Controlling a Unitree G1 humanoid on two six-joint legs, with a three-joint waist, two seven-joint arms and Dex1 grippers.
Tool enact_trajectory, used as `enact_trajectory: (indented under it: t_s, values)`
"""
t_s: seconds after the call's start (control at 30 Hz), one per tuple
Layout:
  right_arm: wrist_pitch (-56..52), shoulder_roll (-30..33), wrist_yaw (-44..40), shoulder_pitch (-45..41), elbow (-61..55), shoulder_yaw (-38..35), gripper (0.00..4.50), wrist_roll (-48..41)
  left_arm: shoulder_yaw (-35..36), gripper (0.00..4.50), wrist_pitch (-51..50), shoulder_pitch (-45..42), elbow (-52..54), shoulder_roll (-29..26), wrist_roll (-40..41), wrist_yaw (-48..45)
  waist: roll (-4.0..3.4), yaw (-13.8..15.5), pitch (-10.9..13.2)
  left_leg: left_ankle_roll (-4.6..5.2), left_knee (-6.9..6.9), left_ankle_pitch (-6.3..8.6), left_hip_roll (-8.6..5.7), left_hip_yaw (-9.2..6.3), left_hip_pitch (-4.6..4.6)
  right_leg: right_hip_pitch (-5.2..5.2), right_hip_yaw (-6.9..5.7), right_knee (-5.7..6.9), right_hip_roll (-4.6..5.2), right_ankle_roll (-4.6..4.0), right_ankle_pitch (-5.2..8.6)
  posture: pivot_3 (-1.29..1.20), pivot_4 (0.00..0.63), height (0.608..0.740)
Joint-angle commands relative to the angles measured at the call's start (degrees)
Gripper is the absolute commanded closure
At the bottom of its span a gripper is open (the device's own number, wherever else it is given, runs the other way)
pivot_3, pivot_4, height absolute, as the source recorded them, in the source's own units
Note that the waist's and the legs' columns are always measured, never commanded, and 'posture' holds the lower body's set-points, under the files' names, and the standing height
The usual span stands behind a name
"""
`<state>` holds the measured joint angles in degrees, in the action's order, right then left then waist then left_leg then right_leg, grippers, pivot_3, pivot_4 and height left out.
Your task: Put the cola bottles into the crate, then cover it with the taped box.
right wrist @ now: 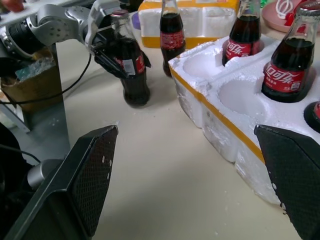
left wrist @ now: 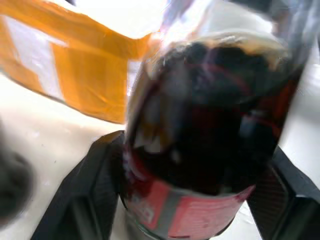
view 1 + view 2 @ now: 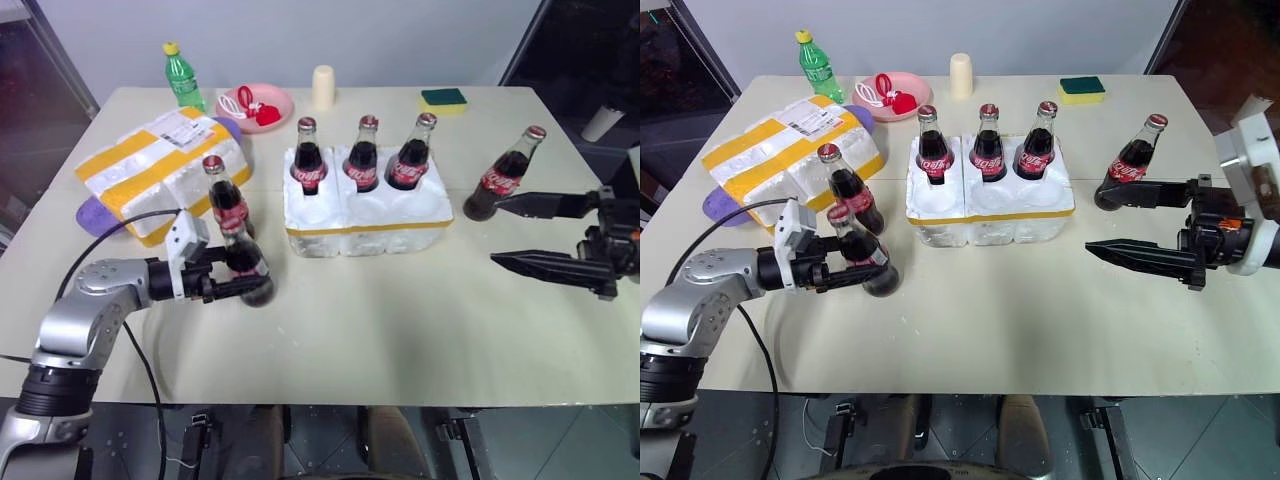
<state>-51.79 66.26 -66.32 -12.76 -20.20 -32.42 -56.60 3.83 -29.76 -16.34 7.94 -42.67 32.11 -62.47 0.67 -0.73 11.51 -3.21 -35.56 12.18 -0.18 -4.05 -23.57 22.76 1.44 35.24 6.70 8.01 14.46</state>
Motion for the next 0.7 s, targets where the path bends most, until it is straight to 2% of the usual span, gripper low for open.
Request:
enact_trajectory:
  t_s: [0.03, 0.2, 0.3, 0.4, 0.53, 0.7]
  values:
    - [0.0, -0.5, 1.6, -1.1, -1.5, -1.0, 0.00, -1.8, 1.7, 1.71, -3.4, -0.6, 3.9, -2.0, 4.4, -2.6, 0.01, 0.0, 0.0, 0.00, 0.00, 0.00, 0.00, 0.00, 0.00, 0.00, 0.00, 0.00, 0.00, 0.00, 0.00, 0.00, 0.150, 0.739]
    - [0.2, -1.1, 3.1, -0.6, -2.2, -0.7, 0.00, -2.0, 2.7, 1.71, -10.8, -5.7, 7.3, -1.9, 12.2, -3.1, 0.08, 0.2, 0.1, 0.00, 0.00, 0.00, 0.00, 0.00, -0.04, 0.03, 0.00, 0.00, 0.00, 0.00, 0.00, 0.00, 0.150, 0.739]
    - [0.0, -1.4, 4.2, -0.8, -2.4, -0.5, 0.00, -2.3, 1.9, 1.71, -13.4, -10.9, 7.8, 0.6, 14.2, -0.7, 0.08, 0.6, 0.1, 0.01, -0.24, 0.00, -0.01, -0.15, -0.20, 0.01, -0.10, 0.05, -0.03, 0.01, 0.00, 0.00, 0.150, 0.739]
    - [-0.1, -1.8, 5.2, -0.6, -3.0, -0.7, 0.00, -2.8, 0.2, 1.71, -14.7, -18.6, 6.2, 6.1, 15.3, 3.3, 0.08, 0.5, 0.1, 0.03, -0.47, 0.01, -0.05, -0.16, -0.38, 0.03, -0.10, 0.07, -0.02, 0.11, -0.06, 0.00, 0.150, 0.739]
    - [-0.3, -2.5, 6.8, -0.4, -4.0, -0.9, 0.00, -3.3, -2.6, 1.71, -13.0, -26.4, 2.9, 12.8, 11.9, 6.5, 0.09, 0.4, 0.1, 0.04, -0.54, 0.01, -0.06, -0.26, -0.45, 0.04, -0.13, 0.08, -0.06, 0.32, -0.17, 0.00, 0.150, 0.739]
    - [-0.5, -3.3, 9.5, 0.6, -5.2, -2.5, 0.00, -4.2, -7.5, 1.71, -8.5, -35.0, -3.4, 21.4, 3.1, 14.6, 0.10, 0.2, 0.1, 0.05, -0.52, 0.01, -0.06, -0.27, -0.47, 0.08, -0.13, 0.10, -0.10, 0.35, -0.18, 0.00, 0.150, 0.739]
